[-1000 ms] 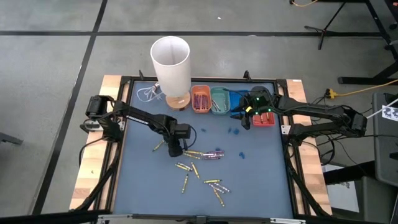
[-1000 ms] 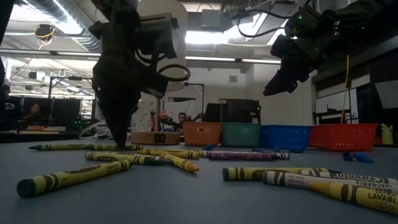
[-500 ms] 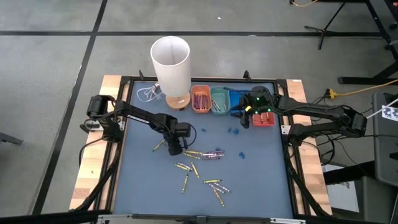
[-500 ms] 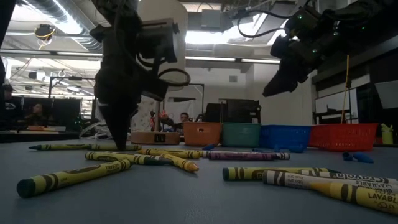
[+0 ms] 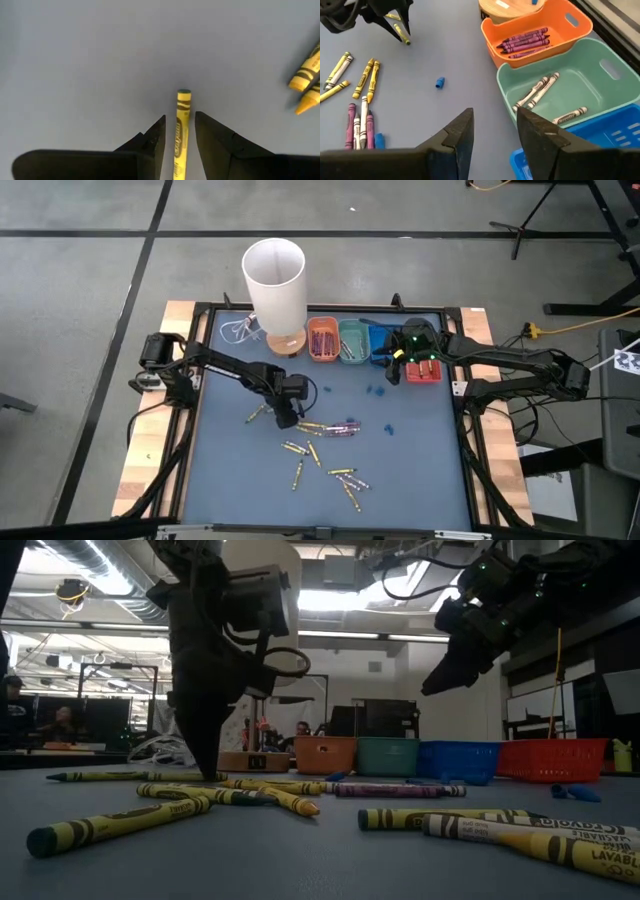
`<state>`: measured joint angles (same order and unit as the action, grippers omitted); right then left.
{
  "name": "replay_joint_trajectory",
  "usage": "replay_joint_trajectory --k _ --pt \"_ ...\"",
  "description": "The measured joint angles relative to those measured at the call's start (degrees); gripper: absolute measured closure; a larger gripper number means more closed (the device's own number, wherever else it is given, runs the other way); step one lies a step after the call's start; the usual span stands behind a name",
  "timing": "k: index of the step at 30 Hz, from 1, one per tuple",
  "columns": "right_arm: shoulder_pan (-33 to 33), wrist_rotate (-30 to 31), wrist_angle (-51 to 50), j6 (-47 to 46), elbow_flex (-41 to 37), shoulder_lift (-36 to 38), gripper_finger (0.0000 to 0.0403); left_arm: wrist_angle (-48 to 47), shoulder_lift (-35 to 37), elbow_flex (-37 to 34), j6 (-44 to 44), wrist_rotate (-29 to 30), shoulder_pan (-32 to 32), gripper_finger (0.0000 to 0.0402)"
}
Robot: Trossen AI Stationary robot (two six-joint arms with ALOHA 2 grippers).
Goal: Sort crayons
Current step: Put the green crayon into the orange bin
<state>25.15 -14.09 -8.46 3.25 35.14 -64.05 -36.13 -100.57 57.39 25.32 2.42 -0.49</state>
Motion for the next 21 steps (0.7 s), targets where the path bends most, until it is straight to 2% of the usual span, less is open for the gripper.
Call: replay_joint_trajectory --k 6,15,21 --pt "0.0 0.0 2.1 0.0 0.0 0.0 0.0253 0.3 -0.7 -0.3 -1.4 -0.4 -0.4 0.032" --pt "0.0 -0.5 5.0 0.0 0.0 0.0 0.0253 3.4 -0.7 -1.0 -1.7 -0.2 -0.7 0.0392" --pt "0.0 -0.5 5.0 0.0 0.0 0.0 0.0253 10.0 -0.9 -1.1 -1.6 0.0 -0.7 0.0391"
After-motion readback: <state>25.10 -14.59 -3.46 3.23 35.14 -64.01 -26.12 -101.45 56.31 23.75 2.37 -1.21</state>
